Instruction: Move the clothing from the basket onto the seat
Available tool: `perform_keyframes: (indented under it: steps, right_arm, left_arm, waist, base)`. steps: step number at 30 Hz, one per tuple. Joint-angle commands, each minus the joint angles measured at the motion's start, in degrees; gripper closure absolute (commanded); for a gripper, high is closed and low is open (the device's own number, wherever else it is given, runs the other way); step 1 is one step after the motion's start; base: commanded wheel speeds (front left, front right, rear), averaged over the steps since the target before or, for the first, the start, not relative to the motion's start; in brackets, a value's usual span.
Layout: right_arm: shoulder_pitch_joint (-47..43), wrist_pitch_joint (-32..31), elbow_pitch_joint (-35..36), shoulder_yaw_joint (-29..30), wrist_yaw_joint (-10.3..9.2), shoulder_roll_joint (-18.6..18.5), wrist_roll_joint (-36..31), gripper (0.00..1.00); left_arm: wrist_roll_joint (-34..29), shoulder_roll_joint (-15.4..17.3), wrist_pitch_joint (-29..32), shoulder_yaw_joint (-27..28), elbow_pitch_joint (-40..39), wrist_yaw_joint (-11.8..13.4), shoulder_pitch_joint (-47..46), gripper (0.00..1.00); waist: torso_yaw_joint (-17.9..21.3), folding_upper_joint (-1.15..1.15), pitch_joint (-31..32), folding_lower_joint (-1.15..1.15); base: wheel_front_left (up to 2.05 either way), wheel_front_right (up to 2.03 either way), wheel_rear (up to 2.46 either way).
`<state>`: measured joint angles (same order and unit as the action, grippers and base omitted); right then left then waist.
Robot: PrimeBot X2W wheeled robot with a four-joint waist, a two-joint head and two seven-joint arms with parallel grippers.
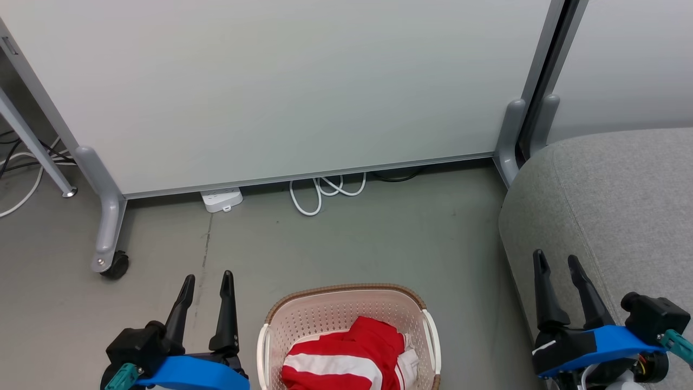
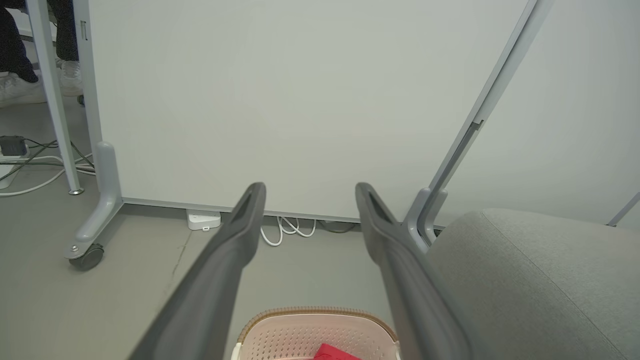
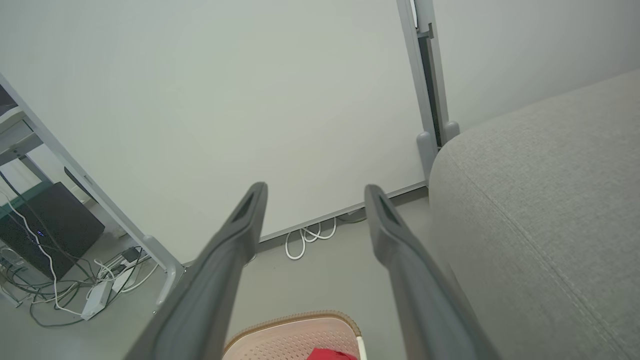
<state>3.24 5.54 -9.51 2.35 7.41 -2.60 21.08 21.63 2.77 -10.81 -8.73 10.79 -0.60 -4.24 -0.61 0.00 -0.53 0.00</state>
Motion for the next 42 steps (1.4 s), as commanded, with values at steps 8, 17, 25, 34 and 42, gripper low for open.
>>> perform_keyframes:
  steps: [8,17,25,34,42]
  right_arm:
    - [-0.2,0.9,0.8,0.0,0.12,-0.3,-5.0,0.0]
    - [-0.3,1.6,0.9,-0.3,0.13,-0.4,-8.8,0.0]
    - [-0.5,2.3,0.9,-0.1,0.13,-0.4,-12.2,0.0]
    - [-0.6,3.2,1.0,-0.4,0.13,-0.4,-15.6,0.0]
    - [-0.5,3.2,0.5,-0.6,0.13,-0.4,-16.0,0.0]
  left_arm:
    - [-4.7,0.4,-1.4,-0.6,-0.6,0.4,-0.9,0.0]
    - [-8.4,0.3,-2.5,-0.9,-0.3,0.8,-0.5,0.0]
    - [-11.5,0.3,-3.3,-1.1,-0.3,1.4,-0.2,0.0]
    - [-14.6,0.3,-4.2,-1.8,0.0,1.8,-0.5,0.0]
    - [-14.9,0.3,-4.5,-1.8,0.3,1.9,-0.4,0.0]
  waist:
    - [-0.1,0.0,-0.1,0.0]
    - [-0.2,0.0,0.1,0.0]
    - [-0.2,0.0,0.3,0.0]
    - [-0.4,0.0,0.6,0.0]
    - [-0.6,0.0,1.2,0.0]
  base:
    - [0.0,0.0,0.0]
    - [0.0,0.0,0.0]
    - [0.0,0.0,0.0]
    - [0.0,0.0,0.0]
    - [0.0,0.0,0.0]
